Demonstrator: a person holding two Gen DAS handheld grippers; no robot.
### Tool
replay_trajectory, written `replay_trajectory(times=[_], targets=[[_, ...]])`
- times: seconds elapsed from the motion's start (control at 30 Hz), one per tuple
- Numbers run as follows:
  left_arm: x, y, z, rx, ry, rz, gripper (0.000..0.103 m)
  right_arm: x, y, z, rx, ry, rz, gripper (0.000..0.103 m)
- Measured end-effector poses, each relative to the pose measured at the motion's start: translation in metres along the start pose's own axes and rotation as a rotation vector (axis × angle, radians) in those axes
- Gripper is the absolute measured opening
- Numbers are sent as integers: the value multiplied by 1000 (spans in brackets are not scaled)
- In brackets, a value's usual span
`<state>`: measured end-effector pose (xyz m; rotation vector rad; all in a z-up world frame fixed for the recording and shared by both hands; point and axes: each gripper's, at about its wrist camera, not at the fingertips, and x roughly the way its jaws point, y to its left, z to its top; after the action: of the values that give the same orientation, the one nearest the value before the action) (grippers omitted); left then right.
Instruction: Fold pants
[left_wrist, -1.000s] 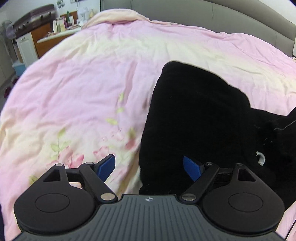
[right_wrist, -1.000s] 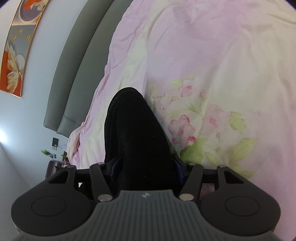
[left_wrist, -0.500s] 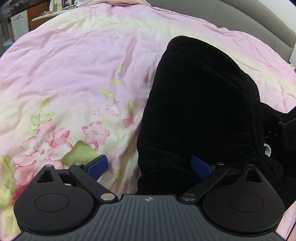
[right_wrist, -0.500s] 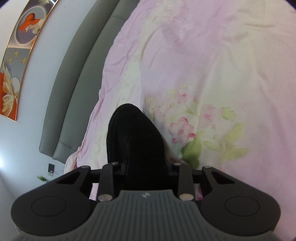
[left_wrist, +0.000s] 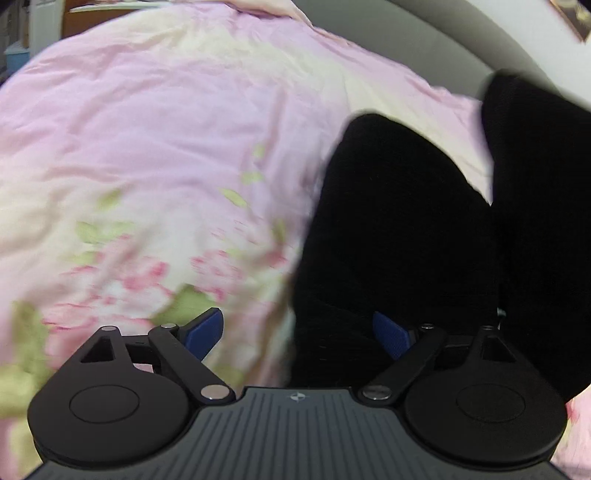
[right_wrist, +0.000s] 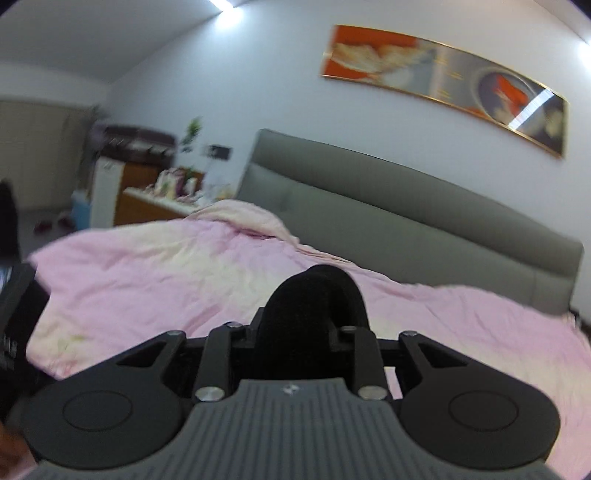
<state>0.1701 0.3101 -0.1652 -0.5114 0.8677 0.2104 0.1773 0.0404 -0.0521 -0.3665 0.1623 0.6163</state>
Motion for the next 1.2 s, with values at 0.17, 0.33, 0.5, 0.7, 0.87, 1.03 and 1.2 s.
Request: replay_trajectory(times=[0.17, 0.33, 0.5, 0.7, 0.87, 1.03, 1.2], targets=[[-19, 46, 2, -38, -21, 150, 103, 20, 94, -30, -302, 7, 85, 23], [-27, 63, 8, -112, -43, 158, 98, 25, 116, -30, -357, -24, 66, 22], [-39, 55, 14, -66, -98, 181, 98, 11, 117, -25, -335, -76, 81, 22], [-39, 58, 15, -72, -102, 204, 98, 38, 159, -97, -569, 64, 173, 25], [-44, 56, 17, -100, -109, 112, 98, 20, 157, -79, -512, 45, 158, 51], [-49, 50, 15, -116, -112, 6, 98, -34, 129, -74, -434, -1, 193, 51], [-46, 28, 10, -76, -58, -120, 98, -68, 79, -70, -291, 1, 141, 51]])
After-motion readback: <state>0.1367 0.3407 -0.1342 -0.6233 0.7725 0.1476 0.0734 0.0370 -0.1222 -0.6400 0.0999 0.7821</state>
